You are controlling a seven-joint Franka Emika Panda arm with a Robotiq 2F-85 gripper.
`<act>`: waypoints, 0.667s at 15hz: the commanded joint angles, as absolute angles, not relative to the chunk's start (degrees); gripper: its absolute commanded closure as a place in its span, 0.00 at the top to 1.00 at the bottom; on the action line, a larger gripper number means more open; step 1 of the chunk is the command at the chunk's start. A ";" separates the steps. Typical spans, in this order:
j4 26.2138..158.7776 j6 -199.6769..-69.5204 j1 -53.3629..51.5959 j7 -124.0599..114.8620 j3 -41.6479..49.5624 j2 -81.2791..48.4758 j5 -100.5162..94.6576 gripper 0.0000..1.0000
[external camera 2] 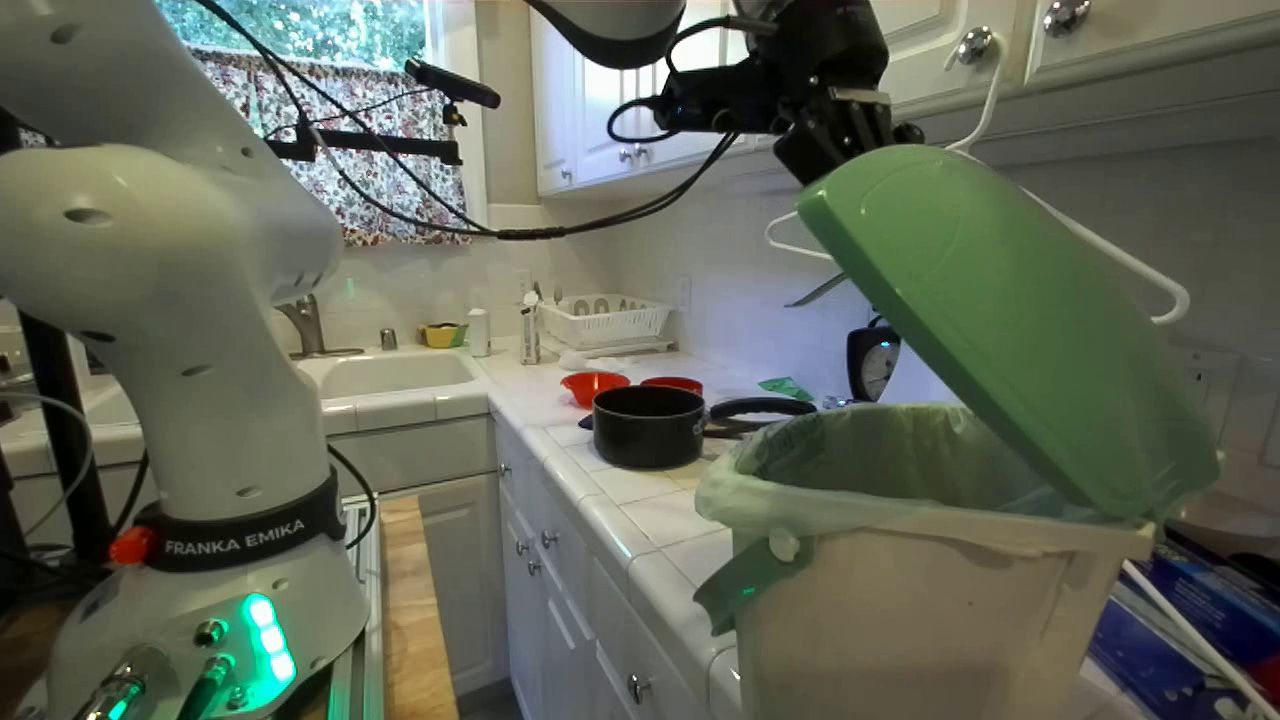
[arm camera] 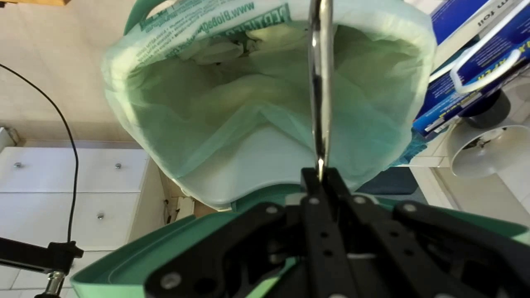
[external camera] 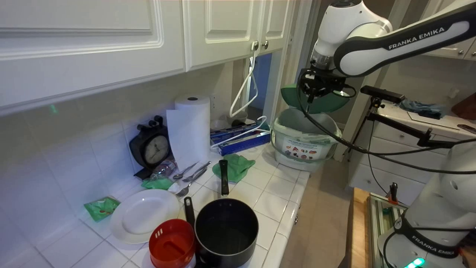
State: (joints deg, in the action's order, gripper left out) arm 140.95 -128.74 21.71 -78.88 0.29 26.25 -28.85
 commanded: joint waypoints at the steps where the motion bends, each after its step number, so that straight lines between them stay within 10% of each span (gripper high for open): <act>1: 138.10 -127.01 22.52 -79.54 0.54 26.80 -31.24 0.04; 10: 134.89 -126.59 24.06 -80.02 1.64 25.76 -33.11 0.04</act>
State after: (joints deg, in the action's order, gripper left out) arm 136.68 -127.67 23.92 -78.88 1.47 26.44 -31.06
